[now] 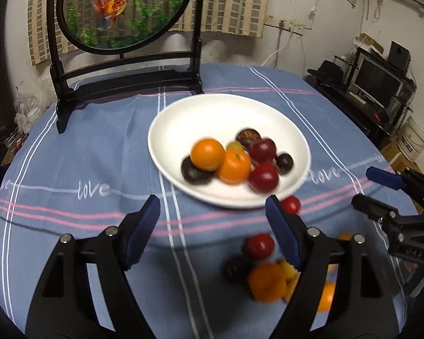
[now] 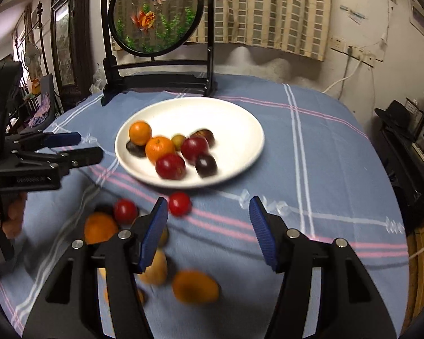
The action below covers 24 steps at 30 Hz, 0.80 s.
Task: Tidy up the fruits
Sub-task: 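Place the tangerine and tomato on the white plate and open both tools, then grasp a yellow-orange oval fruit with the right tool while the left tool grasps an orange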
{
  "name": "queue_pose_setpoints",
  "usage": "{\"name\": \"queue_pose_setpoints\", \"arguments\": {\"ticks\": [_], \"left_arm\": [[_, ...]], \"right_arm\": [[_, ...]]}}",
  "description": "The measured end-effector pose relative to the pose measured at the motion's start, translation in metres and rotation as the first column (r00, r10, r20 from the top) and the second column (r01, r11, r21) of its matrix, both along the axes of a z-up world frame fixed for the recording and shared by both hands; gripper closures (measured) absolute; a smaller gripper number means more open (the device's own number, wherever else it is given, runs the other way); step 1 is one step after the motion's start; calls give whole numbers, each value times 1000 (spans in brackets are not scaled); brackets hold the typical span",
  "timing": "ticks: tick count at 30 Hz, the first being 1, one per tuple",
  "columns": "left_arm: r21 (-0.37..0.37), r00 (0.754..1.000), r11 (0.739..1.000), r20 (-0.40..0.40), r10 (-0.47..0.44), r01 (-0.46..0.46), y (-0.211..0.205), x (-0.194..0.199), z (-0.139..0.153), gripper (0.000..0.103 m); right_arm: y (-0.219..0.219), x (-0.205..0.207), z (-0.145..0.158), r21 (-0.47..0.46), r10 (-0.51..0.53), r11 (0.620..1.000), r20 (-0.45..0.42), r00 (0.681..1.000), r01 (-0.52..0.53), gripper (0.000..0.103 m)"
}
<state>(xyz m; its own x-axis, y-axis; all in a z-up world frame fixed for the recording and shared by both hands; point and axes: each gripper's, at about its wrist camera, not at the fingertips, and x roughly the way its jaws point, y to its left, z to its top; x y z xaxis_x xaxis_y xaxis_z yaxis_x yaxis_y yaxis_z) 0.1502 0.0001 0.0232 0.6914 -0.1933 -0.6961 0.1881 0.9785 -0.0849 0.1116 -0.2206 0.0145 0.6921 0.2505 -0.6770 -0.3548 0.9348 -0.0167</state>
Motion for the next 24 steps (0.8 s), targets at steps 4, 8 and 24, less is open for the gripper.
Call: {"name": "queue_pose_setpoints", "arguments": {"ticks": [4, 8, 24], "left_arm": [[8, 1000, 1000, -11, -7, 7, -1, -22, -8, 24], [-8, 999, 1000, -36, -7, 7, 2, -37, -16, 24], [11, 994, 999, -99, -45, 46, -4, -64, -38, 22]], "right_arm": [[-13, -27, -8, -16, -14, 1000, -5, 1000, 14, 43], [-19, -51, -22, -31, -21, 999, -35, 999, 20, 43], [7, -45, -57, -95, -13, 995, -141, 990, 0, 43]]}}
